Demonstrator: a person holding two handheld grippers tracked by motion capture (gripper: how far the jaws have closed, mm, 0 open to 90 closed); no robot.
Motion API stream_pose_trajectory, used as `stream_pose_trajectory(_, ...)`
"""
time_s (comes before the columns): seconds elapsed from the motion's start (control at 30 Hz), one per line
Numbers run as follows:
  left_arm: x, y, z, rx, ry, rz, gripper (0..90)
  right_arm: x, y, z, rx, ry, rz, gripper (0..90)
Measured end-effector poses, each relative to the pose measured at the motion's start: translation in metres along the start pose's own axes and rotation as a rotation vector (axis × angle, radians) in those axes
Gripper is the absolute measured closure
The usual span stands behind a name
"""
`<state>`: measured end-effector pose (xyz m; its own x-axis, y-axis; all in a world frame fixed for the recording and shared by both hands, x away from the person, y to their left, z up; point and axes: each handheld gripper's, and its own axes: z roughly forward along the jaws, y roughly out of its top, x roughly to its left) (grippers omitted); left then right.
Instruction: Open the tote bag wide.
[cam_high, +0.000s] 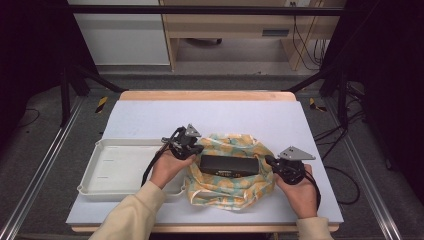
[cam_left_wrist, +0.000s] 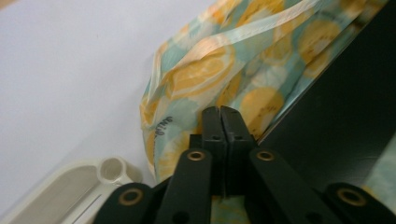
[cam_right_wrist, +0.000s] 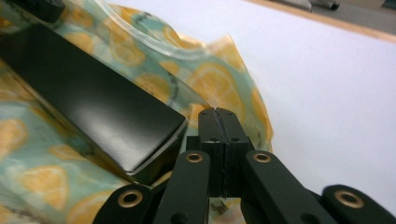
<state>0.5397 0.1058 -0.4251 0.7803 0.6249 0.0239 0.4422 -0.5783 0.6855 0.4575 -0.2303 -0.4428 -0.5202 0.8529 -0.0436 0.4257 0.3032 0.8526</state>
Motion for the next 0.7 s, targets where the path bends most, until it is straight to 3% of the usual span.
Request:
stream_pose_trajectory(0.03, -0.003, 0.001, -0.007, -0.030, -0.001, 0.004, 87.1, 0.002, 0.001, -0.002, -0.007, 0.005, 0.001, 89.3)
stream_pose_trajectory(0.17, -0.007, 0.003, -0.018, -0.070, -0.014, 0.003, 82.3, 0.007, 0.007, -0.008, -0.029, 0.010, -0.020, 87.3)
stream_pose_trajectory(0.23, -0.010, 0.003, -0.029, -0.107, -0.019, 0.003, 79.8, 0.011, 0.012, -0.010, -0.033, 0.023, -0.038, 82.1)
stream_pose_trajectory(0.33, -0.012, 0.002, -0.039, -0.123, -0.023, 0.013, 73.8, 0.015, 0.016, -0.010, -0.037, 0.071, -0.001, 73.7)
stream_pose_trajectory(0.4, -0.013, 0.000, -0.045, -0.135, -0.015, 0.013, 66.7, 0.017, 0.020, -0.009, -0.027, 0.076, 0.009, 65.2)
stream_pose_trajectory(0.43, -0.013, 0.000, -0.045, -0.135, -0.015, 0.013, 63.2, 0.017, 0.020, -0.009, -0.027, 0.076, 0.009, 65.2)
stream_pose_trajectory(0.53, -0.010, -0.005, -0.055, -0.161, 0.003, 0.007, 57.6, 0.019, 0.023, -0.003, 0.026, 0.065, -0.014, 51.6)
stream_pose_trajectory(0.7, -0.006, -0.012, -0.066, -0.160, 0.030, 0.019, 47.0, 0.022, 0.026, 0.002, 0.096, 0.065, -0.050, 41.5)
